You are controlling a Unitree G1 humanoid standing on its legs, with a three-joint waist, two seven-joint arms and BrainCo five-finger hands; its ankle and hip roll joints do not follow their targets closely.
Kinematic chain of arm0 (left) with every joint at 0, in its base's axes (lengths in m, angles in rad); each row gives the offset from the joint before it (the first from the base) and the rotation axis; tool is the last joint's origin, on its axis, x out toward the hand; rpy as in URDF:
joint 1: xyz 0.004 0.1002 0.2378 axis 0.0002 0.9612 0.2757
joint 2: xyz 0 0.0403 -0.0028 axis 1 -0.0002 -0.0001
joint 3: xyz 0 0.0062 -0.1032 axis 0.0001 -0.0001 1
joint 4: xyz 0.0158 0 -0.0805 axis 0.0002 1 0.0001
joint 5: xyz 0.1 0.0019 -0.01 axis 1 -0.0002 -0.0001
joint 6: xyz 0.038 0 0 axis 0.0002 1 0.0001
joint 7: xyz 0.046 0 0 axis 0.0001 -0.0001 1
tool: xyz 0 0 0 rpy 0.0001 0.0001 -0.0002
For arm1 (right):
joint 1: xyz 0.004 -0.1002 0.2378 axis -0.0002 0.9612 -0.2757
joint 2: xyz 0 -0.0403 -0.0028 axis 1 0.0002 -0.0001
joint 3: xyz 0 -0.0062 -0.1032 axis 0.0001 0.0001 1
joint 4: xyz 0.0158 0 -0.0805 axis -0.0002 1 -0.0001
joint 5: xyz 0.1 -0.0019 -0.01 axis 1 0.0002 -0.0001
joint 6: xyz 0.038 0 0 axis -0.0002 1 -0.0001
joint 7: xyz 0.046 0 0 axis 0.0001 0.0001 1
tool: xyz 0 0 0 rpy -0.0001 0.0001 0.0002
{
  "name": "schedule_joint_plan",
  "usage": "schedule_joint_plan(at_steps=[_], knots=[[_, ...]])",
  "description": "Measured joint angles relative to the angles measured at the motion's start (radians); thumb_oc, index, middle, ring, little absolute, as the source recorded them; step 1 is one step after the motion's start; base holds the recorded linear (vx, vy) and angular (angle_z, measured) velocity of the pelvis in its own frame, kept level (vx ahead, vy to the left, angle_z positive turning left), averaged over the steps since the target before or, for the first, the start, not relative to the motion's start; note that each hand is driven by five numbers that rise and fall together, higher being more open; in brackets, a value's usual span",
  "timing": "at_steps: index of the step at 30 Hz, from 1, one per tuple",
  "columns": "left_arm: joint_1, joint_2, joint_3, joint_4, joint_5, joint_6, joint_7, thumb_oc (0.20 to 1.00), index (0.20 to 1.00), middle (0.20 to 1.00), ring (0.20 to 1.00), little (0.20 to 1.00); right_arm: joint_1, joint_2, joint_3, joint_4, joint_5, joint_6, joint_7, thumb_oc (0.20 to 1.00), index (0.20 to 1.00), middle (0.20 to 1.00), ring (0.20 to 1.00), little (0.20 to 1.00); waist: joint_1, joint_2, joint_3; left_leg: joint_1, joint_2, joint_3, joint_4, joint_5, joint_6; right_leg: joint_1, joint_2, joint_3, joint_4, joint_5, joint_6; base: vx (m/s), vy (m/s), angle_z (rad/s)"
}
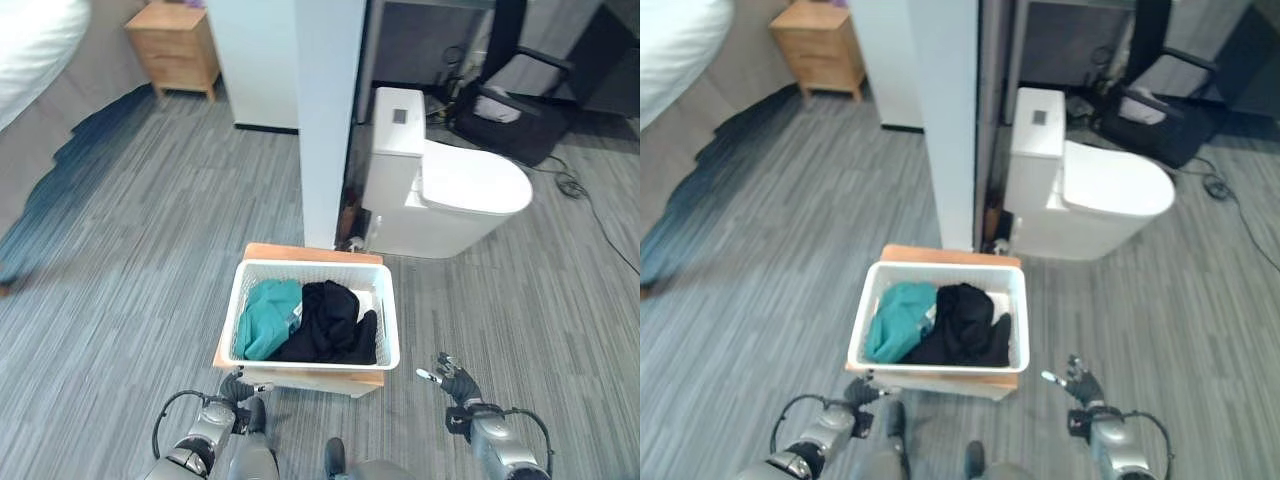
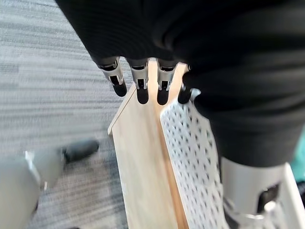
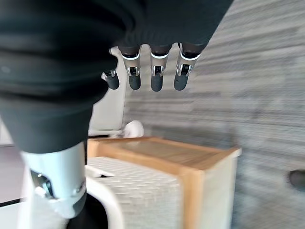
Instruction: Grab the laundry basket,head to the washer,open it,put in the laundry and shut it.
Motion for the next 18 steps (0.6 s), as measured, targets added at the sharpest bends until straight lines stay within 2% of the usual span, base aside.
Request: schedule_joint_plan(at_steps=[1, 3, 5, 7, 8, 11, 12, 13, 16, 17, 18], knots=[[0.004, 0.002, -0.001, 0.002, 0.002, -0.001, -0.001, 1.000, 1.000, 1.000, 1.000, 1.000, 0.020, 0.001, -0.003, 0.005, -0.014, 0.006, -0.002, 1.000, 1.000, 1.000, 1.000, 1.000, -0.011, 0.000, 0.000, 0.027, -0.015, 0.003, -0.049, 0.001, 0.019, 0.000, -0.013, 0.001, 0.006, -0.006, 0.013, 0.08, 0.258, -0.09], [0.006, 0.005, 0.000, 0.001, 0.011, -0.005, 0.000, 1.000, 1.000, 1.000, 1.000, 1.000, 0.032, 0.010, -0.011, 0.005, -0.035, 0.006, 0.001, 1.000, 1.000, 1.000, 1.000, 1.000, -0.007, -0.010, 0.007, 0.052, -0.038, 0.030, -0.067, -0.007, 0.045, -0.015, -0.042, 0.014, 0.043, -0.023, 0.046, 0.02, 0.163, -0.31], [0.028, 0.020, 0.002, 0.001, 0.011, -0.006, 0.007, 1.000, 1.000, 1.000, 1.000, 1.000, -0.001, 0.037, -0.012, 0.001, -0.058, 0.007, -0.001, 1.000, 1.000, 1.000, 1.000, 1.000, 0.030, -0.013, 0.008, 0.077, -0.043, 0.117, -0.068, -0.032, 0.065, -0.076, -0.072, 0.033, 0.139, -0.054, 0.098, -0.01, 0.088, -0.97], [0.030, 0.036, 0.003, -0.017, 0.010, -0.004, 0.011, 1.000, 1.000, 1.000, 1.000, 1.000, -0.007, 0.039, -0.012, -0.075, -0.093, 0.009, -0.016, 1.000, 1.000, 1.000, 1.000, 1.000, 0.033, -0.013, 0.009, 0.084, -0.063, 0.150, -0.068, -0.045, 0.083, -0.106, -0.112, -0.012, 0.165, -0.072, 0.118, 0.01, 0.012, -0.70], [0.037, 0.056, 0.003, -0.057, 0.011, -0.006, 0.015, 1.000, 1.000, 1.000, 1.000, 1.000, -0.008, 0.039, -0.012, -0.130, -0.098, 0.007, -0.024, 1.000, 1.000, 1.000, 1.000, 1.000, 0.056, -0.008, 0.014, 0.084, -0.066, 0.173, -0.068, -0.049, 0.084, -0.132, -0.140, -0.072, 0.167, -0.078, 0.130, 0.04, -0.021, -0.48], [0.045, 0.085, 0.003, -0.132, 0.013, -0.005, 0.016, 1.000, 1.000, 1.000, 1.000, 1.000, 0.023, 0.040, -0.050, -0.194, -0.115, 0.008, -0.026, 1.000, 1.000, 1.000, 1.000, 1.000, 0.051, -0.007, 0.014, 0.083, -0.068, 0.150, -0.068, -0.055, 0.076, -0.123, -0.167, -0.042, 0.107, -0.054, 0.160, 0.05, -0.044, 0.15], [0.072, 0.108, 0.008, -0.206, 0.022, -0.004, 0.014, 1.000, 1.000, 1.000, 1.000, 1.000, 0.070, 0.039, -0.101, -0.245, -0.125, 0.008, -0.026, 1.000, 1.000, 1.000, 1.000, 1.000, 0.055, -0.013, 0.011, 0.083, -0.073, 0.130, -0.068, -0.054, 0.070, -0.121, -0.191, -0.022, 0.074, -0.028, 0.163, 0.10, -0.107, 0.49], [0.133, 0.141, 0.026, -0.302, 0.041, 0.004, 0.010, 1.000, 1.000, 1.000, 1.000, 1.000, 0.125, 0.025, -0.169, -0.274, -0.132, 0.013, -0.026, 1.000, 1.000, 1.000, 1.000, 1.000, 0.063, -0.030, 0.001, 0.083, -0.075, 0.116, -0.073, -0.056, 0.060, -0.117, -0.217, -0.022, 0.032, 0.045, 0.181, 0.08, -0.088, 0.45], [0.246, 0.173, 0.041, -0.503, 0.041, 0.030, -0.025, 1.000, 1.000, 1.000, 1.000, 1.000, 0.171, -0.042, -0.259, -0.293, -0.134, 0.039, -0.023, 1.000, 1.000, 1.000, 1.000, 1.000, 0.062, -0.002, -0.006, 0.083, -0.050, 0.101, -0.073, -0.052, 0.042, -0.069, -0.185, -0.051, -0.041, 0.087, 0.164, 0.04, -0.072, 0.20], [0.278, 0.181, 0.044, -0.566, 0.041, 0.039, -0.044, 1.000, 1.000, 1.000, 1.000, 1.000, 0.183, -0.077, -0.282, -0.294, -0.134, 0.057, -0.022, 1.000, 1.000, 1.000, 1.000, 1.000, 0.067, 0.012, -0.007, 0.082, -0.041, 0.100, -0.073, -0.044, 0.034, -0.068, -0.175, -0.051, -0.037, 0.087, 0.160, 0.00, -0.057, 0.02], [0.330, 0.205, 0.046, -0.687, 0.038, 0.062, -0.076, 1.000, 1.000, 1.000, 1.000, 1.000, 0.208, -0.148, -0.318, -0.322, -0.134, 0.091, -0.005, 1.000, 1.000, 1.000, 1.000, 1.000, 0.067, 0.025, -0.005, 0.080, -0.031, 0.094, -0.071, -0.039, 0.025, -0.070, -0.165, -0.054, -0.037, 0.088, 0.153, 0.03, -0.042, 0.09]])
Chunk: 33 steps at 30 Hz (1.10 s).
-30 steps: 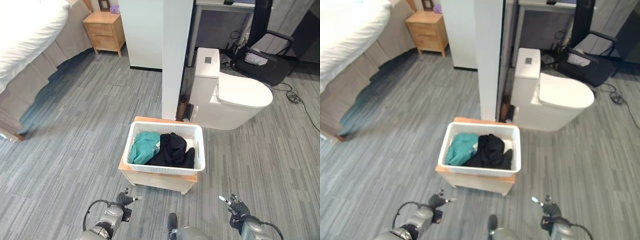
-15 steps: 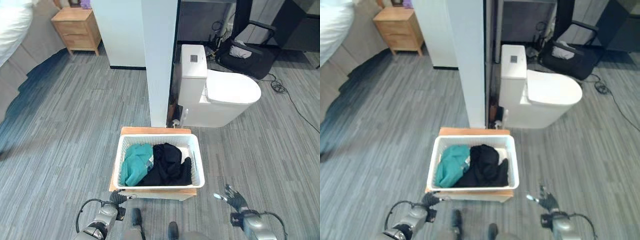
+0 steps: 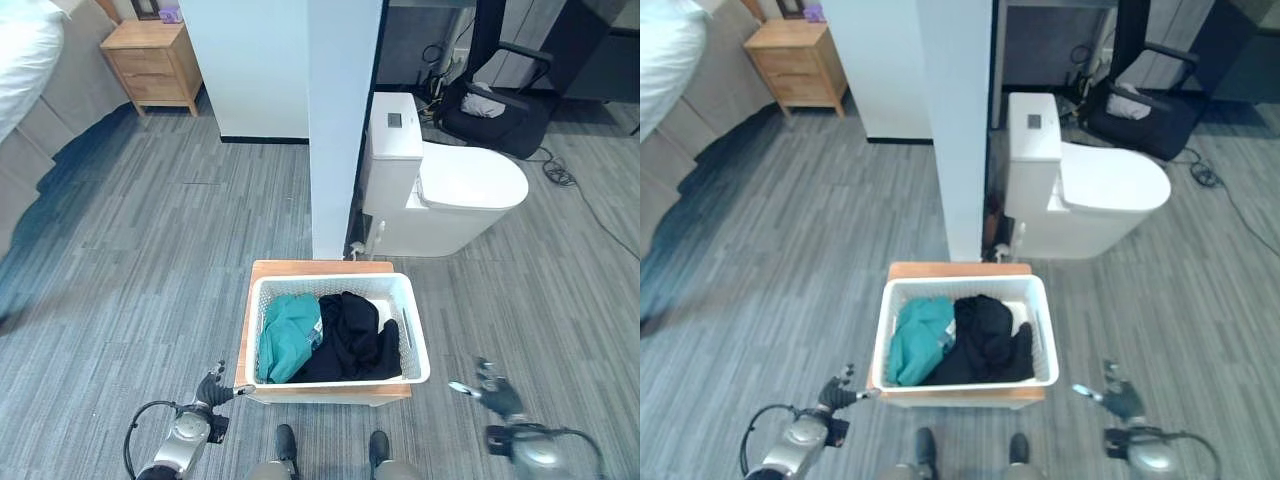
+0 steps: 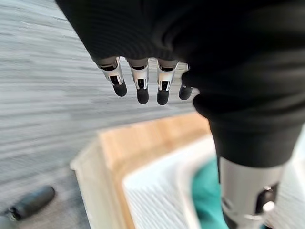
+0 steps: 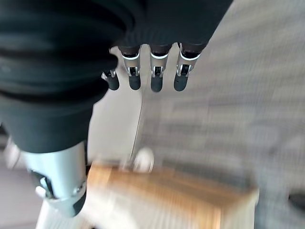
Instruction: Grab the laundry basket,head to the washer,open it,put in the laundry and shut it.
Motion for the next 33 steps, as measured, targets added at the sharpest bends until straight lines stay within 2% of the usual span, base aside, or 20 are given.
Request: schedule_joint_plan(at_steps=[2, 4, 5, 7, 8, 9, 10, 11, 13, 14, 15, 16, 17, 19, 20, 21, 22, 25, 30, 33], knots=[[0.019, 0.011, 0.001, -0.073, -0.018, 0.024, -0.039, 1.000, 1.000, 1.000, 1.000, 1.000, 0.060, -0.050, -0.105, -0.048, 0.005, 0.040, 0.011, 1.000, 1.000, 1.000, 1.000, 1.000, -0.008, 0.025, -0.015, -0.009, 0.005, -0.024, 0.003, 0.004, -0.004, 0.004, 0.006, -0.029, 0.000, -0.005, -0.007, 0.06, -0.038, 0.29], [0.034, 0.055, -0.017, -0.137, -0.051, 0.064, -0.084, 1.000, 1.000, 1.000, 1.000, 1.000, 0.098, -0.087, -0.161, -0.098, 0.010, 0.084, 0.053, 1.000, 1.000, 1.000, 1.000, 1.000, -0.011, 0.030, -0.017, -0.008, 0.010, -0.030, 0.003, 0.004, -0.004, 0.011, 0.013, -0.039, 0.000, -0.011, -0.013, 0.07, -0.022, 0.22], [0.032, 0.122, -0.073, -0.192, -0.068, 0.079, -0.123, 1.000, 1.000, 1.000, 1.000, 1.000, 0.129, -0.121, -0.161, -0.119, 0.030, 0.103, 0.086, 1.000, 1.000, 1.000, 1.000, 1.000, -0.014, 0.030, -0.017, -0.007, 0.012, -0.045, 0.003, 0.005, -0.005, 0.018, 0.015, -0.052, 0.000, -0.015, -0.014, 0.04, -0.009, 0.19], [0.008, 0.170, -0.117, -0.206, -0.080, 0.094, -0.163, 1.000, 1.000, 1.000, 1.000, 1.000, 0.141, -0.164, -0.148, -0.118, 0.046, 0.138, 0.133, 1.000, 1.000, 1.000, 1.000, 1.000, -0.016, 0.030, -0.017, -0.006, 0.012, -0.046, 0.004, 0.005, -0.006, 0.022, 0.017, -0.055, 0.000, -0.017, -0.016, 0.00, 0.003, 0.12], [-0.055, 0.181, -0.142, -0.157, -0.097, 0.128, -0.211, 1.000, 1.000, 1.000, 1.000, 1.000, 0.120, -0.264, -0.105, -0.115, 0.044, 0.187, 0.198, 1.000, 1.000, 1.000, 1.000, 1.000, -0.020, 0.041, -0.022, -0.009, 0.009, -0.047, 0.004, 0.007, -0.009, 0.019, 0.013, -0.056, -0.006, -0.017, -0.016, -0.02, 0.013, 0.06], [-0.121, 0.220, -0.227, -0.134, -0.118, 0.144, -0.225, 1.000, 1.000, 1.000, 1.000, 1.000, 0.114, -0.363, -0.059, -0.107, 0.043, 0.202, 0.234, 1.000, 1.000, 1.000, 1.000, 1.000, -0.021, 0.052, -0.029, -0.018, 0.006, -0.050, 0.003, 0.008, -0.011, 0.012, 0.009, -0.058, -0.008, -0.018, -0.014, -0.04, 0.027, 0.04], [-0.158, 0.239, -0.268, -0.116, -0.123, 0.153, -0.244, 1.000, 1.000, 1.000, 1.000, 1.000, 0.092, -0.418, -0.040, -0.088, 0.042, 0.214, 0.255, 1.000, 1.000, 1.000, 1.000, 1.000, -0.022, 0.059, -0.034, -0.027, 0.005, -0.050, 0.003, 0.005, -0.012, 0.004, 0.007, -0.058, -0.006, -0.019, -0.010, 0.00, 0.000, 0.00], [-0.186, 0.240, -0.276, -0.102, -0.127, 0.158, -0.246, 1.000, 1.000, 1.000, 1.000, 1.000, 0.062, -0.437, -0.050, -0.075, 0.042, 0.215, 0.262, 1.000, 1.000, 1.000, 1.000, 1.000, -0.023, 0.062, -0.038, -0.035, 0.004, -0.049, 0.003, 0.003, -0.014, -0.006, 0.007, -0.055, 0.000, -0.017, -0.007, -0.04, 0.034, -0.08], [-0.284, 0.243, -0.340, -0.008, -0.127, 0.159, -0.265, 1.000, 1.000, 1.000, 1.000, 1.000, -0.054, -0.534, 0.050, -0.056, 0.031, 0.243, 0.301, 1.000, 1.000, 1.000, 1.000, 1.000, -0.032, 0.072, -0.046, -0.051, 0.003, -0.045, 0.003, 0.004, -0.015, -0.025, 0.006, -0.049, 0.000, -0.012, -0.005, -0.04, 0.048, -0.06], [-0.330, 0.221, -0.352, 0.061, -0.124, 0.158, -0.275, 1.000, 1.000, 1.000, 1.000, 1.000, -0.109, -0.548, 0.077, -0.050, 0.017, 0.246, 0.317, 1.000, 1.000, 1.000, 1.000, 1.000, -0.031, 0.081, -0.053, -0.060, 0.002, -0.044, 0.003, 0.005, -0.015, -0.035, 0.002, -0.052, 0.000, -0.010, -0.006, -0.04, 0.048, -0.05], [-0.403, 0.151, -0.350, 0.242, -0.125, 0.144, -0.273, 1.000, 1.000, 1.000, 1.000, 1.000, -0.247, -0.546, 0.176, 0.014, -0.004, 0.249, 0.325, 1.000, 1.000, 1.000, 1.000, 1.000, -0.042, 0.087, -0.062, -0.068, 0.001, -0.039, 0.003, 0.009, -0.019, -0.047, 0.001, -0.050, 0.000, -0.005, -0.005, -0.06, 0.048, -0.04], [-0.494, 0.074, -0.356, 0.436, -0.112, 0.151, -0.269, 1.000, 1.000, 1.000, 1.000, 1.000, -0.411, -0.514, 0.297, 0.124, -0.022, 0.253, 0.331, 1.000, 1.000, 1.000, 1.000, 1.000, -0.051, 0.093, -0.065, -0.074, -0.001, -0.038, 0.003, 0.011, -0.018, -0.054, -0.001, -0.049, 0.000, -0.003, -0.004, -0.10, 0.048, -0.14], [-0.586, -0.011, -0.364, 0.642, -0.088, 0.165, -0.258, 1.000, 1.000, 1.000, 1.000, 1.000, -0.610, -0.435, 0.431, 0.287, -0.053, 0.260, 0.328, 1.000, 1.000, 1.000, 1.000, 1.000, -0.060, 0.094, -0.066, -0.086, -0.002, -0.033, 0.003, 0.018, -0.015, -0.070, -0.001, -0.043, 0.000, 0.008, -0.010, -0.11, 0.043, -0.14], [-0.689, -0.100, -0.375, 0.816, -0.035, 0.186, -0.227, 1.000, 1.000, 1.000, 1.000, 1.000, -0.851, -0.275, 0.558, 0.511, -0.101, 0.276, 0.306, 1.000, 1.000, 1.000, 1.000, 1.000, -0.073, 0.098, -0.061, -0.118, -0.001, -0.019, 0.003, 0.029, -0.010, -0.111, -0.001, -0.027, 0.000, 0.021, -0.011, -0.10, 0.022, -0.22], [-0.722, -0.121, -0.374, 0.863, -0.022, 0.189, -0.216, 1.000, 1.000, 1.000, 1.000, 1.000, -0.929, -0.207, 0.599, 0.583, -0.116, 0.274, 0.296, 1.000, 1.000, 1.000, 1.000, 1.000, -0.074, 0.097, -0.055, -0.130, 0.001, -0.012, 0.004, 0.032, -0.008, -0.128, 0.001, -0.018, 0.000, 0.029, -0.014, -0.09, 0.007, -0.34], [-0.773, -0.135, -0.365, 0.929, -0.006, 0.188, -0.189, 1.000, 1.000, 1.000, 1.000, 1.000, -1.082, -0.045, 0.669, 0.756, -0.147, 0.278, 0.263, 1.000, 1.000, 1.000, 1.000, 1.000, -0.071, 0.087, -0.043, -0.148, 0.007, 0.012, 0.004, 0.038, -0.003, -0.158, 0.006, 0.007, 0.001, 0.041, -0.018, -0.10, 0.007, -0.42], [-0.806, -0.136, -0.354, 0.955, -0.006, 0.188, -0.175, 1.000, 1.000, 1.000, 1.000, 1.000, -1.147, 0.037, 0.682, 0.829, -0.158, 0.281, 0.241, 1.000, 1.000, 1.000, 1.000, 1.000, -0.060, 0.078, -0.035, -0.152, 0.011, 0.020, 0.004, 0.039, -0.002, -0.171, 0.009, 0.020, 0.001, 0.045, -0.020, -0.07, 0.000, -0.38], [-0.875, -0.110, -0.321, 0.965, -0.007, 0.184, -0.131, 1.000, 1.000, 1.000, 1.000, 1.000, -1.240, 0.185, 0.674, 0.929, -0.160, 0.269, 0.194, 1.000, 1.000, 1.000, 1.000, 1.000, -0.032, 0.060, -0.002, -0.154, 0.014, 0.030, 0.004, 0.039, -0.003, -0.178, 0.013, 0.029, 0.001, 0.046, -0.021, -0.02, 0.005, -0.11], [-0.906, -0.037, -0.276, 0.964, -0.026, 0.198, -0.109, 1.000, 1.000, 1.000, 1.000, 1.000, -1.256, 0.216, 0.671, 0.988, -0.174, 0.272, 0.172, 1.000, 1.000, 1.000, 1.000, 1.000, -0.028, 0.014, 0.037, -0.153, 0.012, 0.031, 0.004, 0.038, -0.003, -0.175, 0.013, 0.029, 0.001, 0.044, -0.020, 0.00, -0.001, -0.01], [-0.905, -0.025, -0.241, 0.961, -0.050, 0.200, -0.109, 1.000, 1.000, 1.000, 1.000, 1.000, -1.239, 0.215, 0.665, 1.012, -0.173, 0.273, 0.157, 1.000, 1.000, 1.000, 1.000, 1.000, -0.031, 0.007, 0.042, -0.153, 0.012, 0.028, 0.004, 0.038, -0.003, -0.173, 0.016, 0.027, 0.001, 0.044, -0.020, 0.01, 0.010, 0.03]])
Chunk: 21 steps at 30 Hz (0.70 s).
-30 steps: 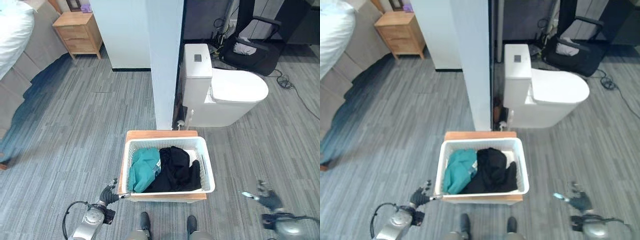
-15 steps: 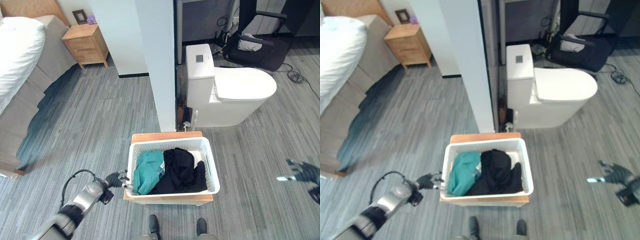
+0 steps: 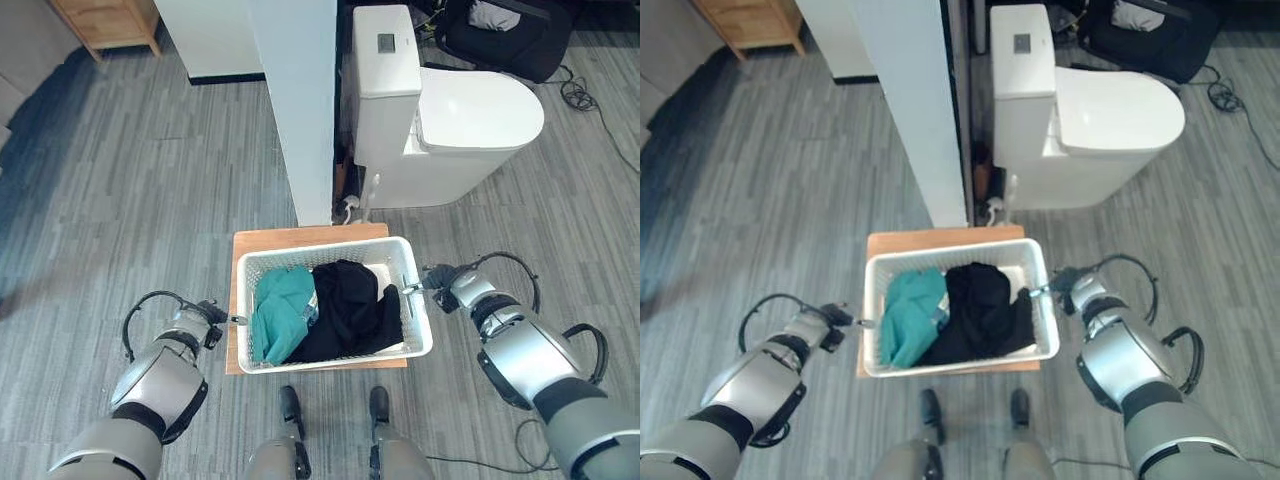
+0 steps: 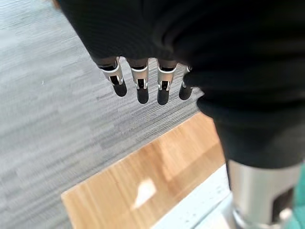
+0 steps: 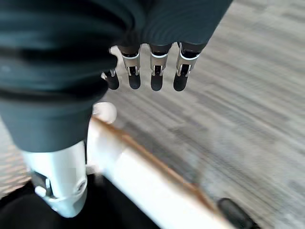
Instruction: Grab the laundry basket,head to the washer,open it,put in the laundry and shut it.
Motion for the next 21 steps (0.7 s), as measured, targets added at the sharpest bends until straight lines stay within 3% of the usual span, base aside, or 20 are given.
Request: schedule_joint_plan(at_steps=[9, 13, 16, 21], knots=[[0.016, 0.000, 0.000, 0.003, -0.037, 0.000, 0.002, 1.000, 1.000, 1.000, 1.000, 1.000, 0.006, 0.027, 0.008, 0.002, 0.005, -0.001, 0.000, 1.000, 1.000, 1.000, 1.000, 1.000, -0.017, 0.000, 0.001, 0.000, 0.004, 0.000, 0.000, 0.000, 0.000, -0.001, 0.005, 0.003, 0.000, 0.005, -0.005, 0.01, 0.014, -0.01], [0.034, 0.002, 0.050, -0.040, -0.110, -0.017, 0.031, 1.000, 1.000, 1.000, 1.000, 1.000, 0.055, 0.039, -0.017, -0.036, 0.061, -0.020, -0.020, 1.000, 1.000, 1.000, 1.000, 1.000, -0.024, -0.021, 0.011, 0.005, 0.002, 0.011, 0.000, -0.001, 0.000, -0.004, 0.005, 0.013, 0.000, 0.008, -0.006, 0.01, 0.040, -0.08], [0.062, -0.001, 0.046, -0.061, -0.151, -0.038, 0.038, 1.000, 1.000, 1.000, 1.000, 1.000, 0.096, 0.041, -0.095, -0.051, 0.129, -0.022, -0.025, 1.000, 1.000, 1.000, 1.000, 1.000, -0.041, -0.043, 0.017, 0.012, 0.001, 0.032, 0.000, -0.007, 0.006, -0.007, 0.002, 0.033, 0.000, 0.011, -0.003, 0.02, 0.037, -0.14], [0.066, -0.006, 0.044, -0.079, -0.156, -0.055, 0.047, 1.000, 1.000, 1.000, 1.000, 1.000, 0.159, 0.016, -0.168, -0.096, 0.248, -0.035, -0.051, 1.000, 1.000, 1.000, 1.000, 1.000, -0.052, -0.046, 0.016, 0.021, 0.000, 0.044, 0.000, -0.011, 0.006, -0.007, 0.001, 0.047, 0.000, 0.014, -0.002, 0.03, 0.037, -0.10]])
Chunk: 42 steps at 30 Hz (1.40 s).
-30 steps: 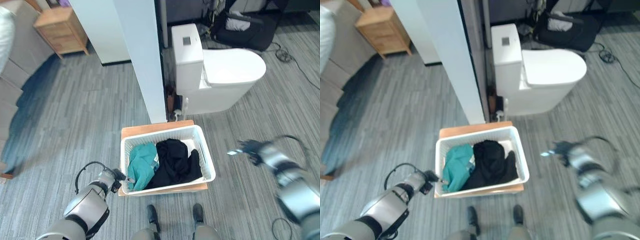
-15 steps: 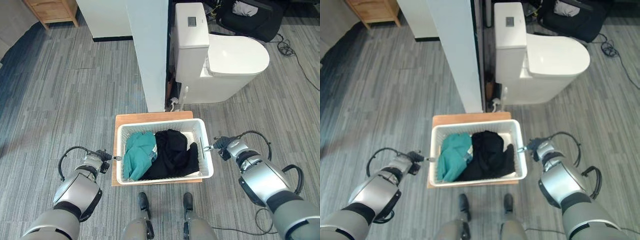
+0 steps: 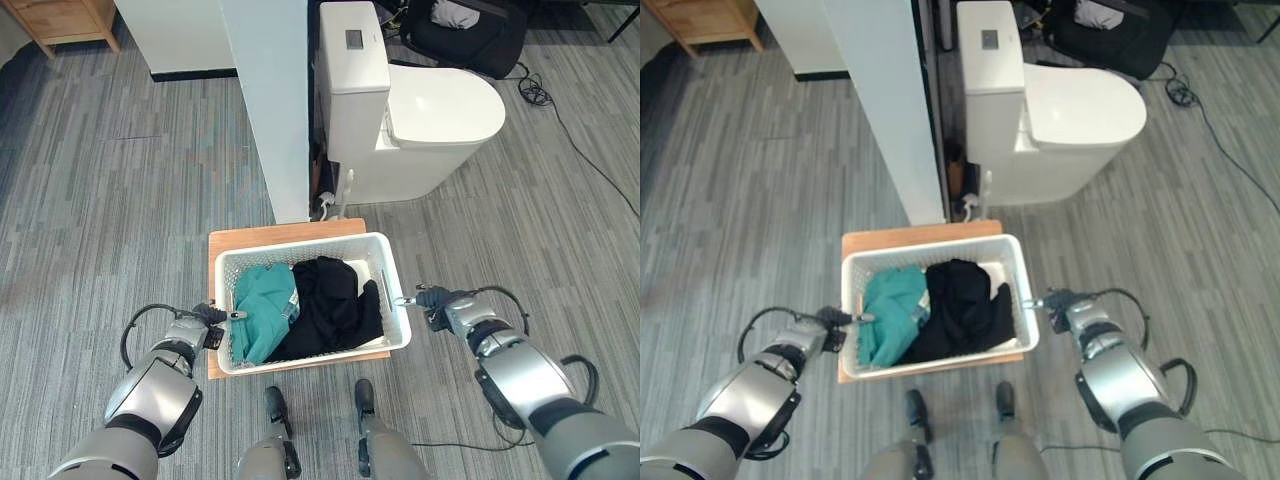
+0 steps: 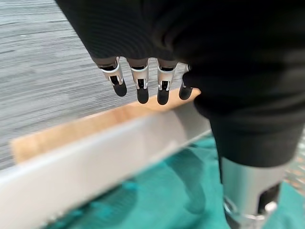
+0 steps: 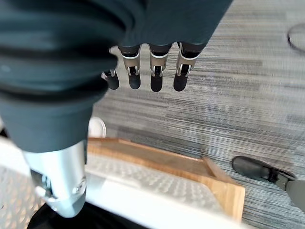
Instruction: Grab the laundry basket,head to the washer,open it,put in the laundry and shut it.
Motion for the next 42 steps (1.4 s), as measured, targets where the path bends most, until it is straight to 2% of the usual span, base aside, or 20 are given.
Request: schedule_joint_plan(at_steps=[7, 13, 21, 26, 32, 38, 42], knots=[[0.012, -0.019, 0.015, -0.017, -0.038, -0.005, 0.044, 1.000, 1.000, 1.000, 1.000, 1.000, 0.095, -0.004, -0.027, -0.157, 0.124, -0.008, -0.029, 1.000, 1.000, 1.000, 1.000, 1.000, -0.003, 0.003, -0.002, 0.011, 0.001, 0.015, 0.000, -0.002, 0.000, 0.003, 0.000, 0.015, 0.000, 0.002, -0.001, 0.02, 0.016, -0.06], [0.023, -0.038, 0.023, -0.028, -0.039, -0.010, 0.063, 1.000, 1.000, 1.000, 1.000, 1.000, 0.105, -0.003, -0.013, -0.196, 0.124, -0.006, -0.035, 1.000, 1.000, 1.000, 1.000, 1.000, -0.001, 0.004, -0.004, 0.010, 0.002, 0.014, 0.000, -0.003, 0.001, 0.002, 0.000, 0.014, 0.000, 0.004, -0.001, 0.00, 0.000, 0.00], [0.021, -0.058, 0.001, -0.036, -0.039, -0.018, 0.063, 1.000, 1.000, 1.000, 1.000, 1.000, 0.084, -0.003, 0.061, -0.162, 0.101, -0.006, -0.015, 1.000, 1.000, 1.000, 1.000, 1.000, 0.013, 0.012, -0.028, -0.019, 0.002, -0.007, 0.000, 0.001, 0.002, -0.013, 0.000, -0.008, 0.000, 0.003, -0.002, -0.01, -0.011, 0.07], [0.017, -0.073, -0.010, -0.036, -0.041, -0.031, 0.066, 1.000, 1.000, 1.000, 1.000, 1.000, 0.056, -0.007, 0.060, -0.101, 0.076, -0.006, -0.013, 1.000, 1.000, 1.000, 1.000, 1.000, 0.032, 0.012, -0.029, -0.027, 0.001, -0.013, 0.000, 0.004, 0.003, -0.019, 0.000, -0.014, 0.000, 0.003, -0.002, -0.01, -0.011, 0.03], [-0.025, -0.077, -0.048, -0.036, -0.039, -0.033, 0.066, 1.000, 1.000, 1.000, 1.000, 1.000, 0.027, -0.007, 0.090, -0.058, 0.045, -0.006, -0.007, 1.000, 1.000, 1.000, 1.000, 1.000, 0.036, 0.019, -0.030, -0.070, 0.001, -0.040, 0.000, 0.017, 0.004, -0.049, 0.000, -0.038, 0.000, 0.004, -0.004, -0.02, -0.005, 0.11], [-0.044, -0.081, -0.053, -0.044, -0.039, -0.033, 0.073, 1.000, 1.000, 1.000, 1.000, 1.000, 0.015, -0.010, 0.092, -0.058, 0.043, -0.007, 0.006, 1.000, 1.000, 1.000, 1.000, 1.000, 0.036, 0.046, -0.012, -0.076, 0.000, -0.040, 0.000, 0.016, 0.003, -0.054, 0.000, -0.038, 0.000, 0.004, -0.004, 0.00, 0.001, 0.01], [-0.046, -0.078, -0.045, -0.067, -0.040, -0.040, 0.086, 1.000, 1.000, 1.000, 1.000, 1.000, 0.019, -0.029, 0.088, -0.108, 0.038, -0.010, 0.004, 1.000, 1.000, 1.000, 1.000, 1.000, 0.035, 0.053, 0.013, -0.076, 0.000, -0.039, 0.000, 0.016, 0.003, -0.055, 0.000, -0.037, 0.000, 0.004, -0.004, 0.00, 0.000, 0.00]])
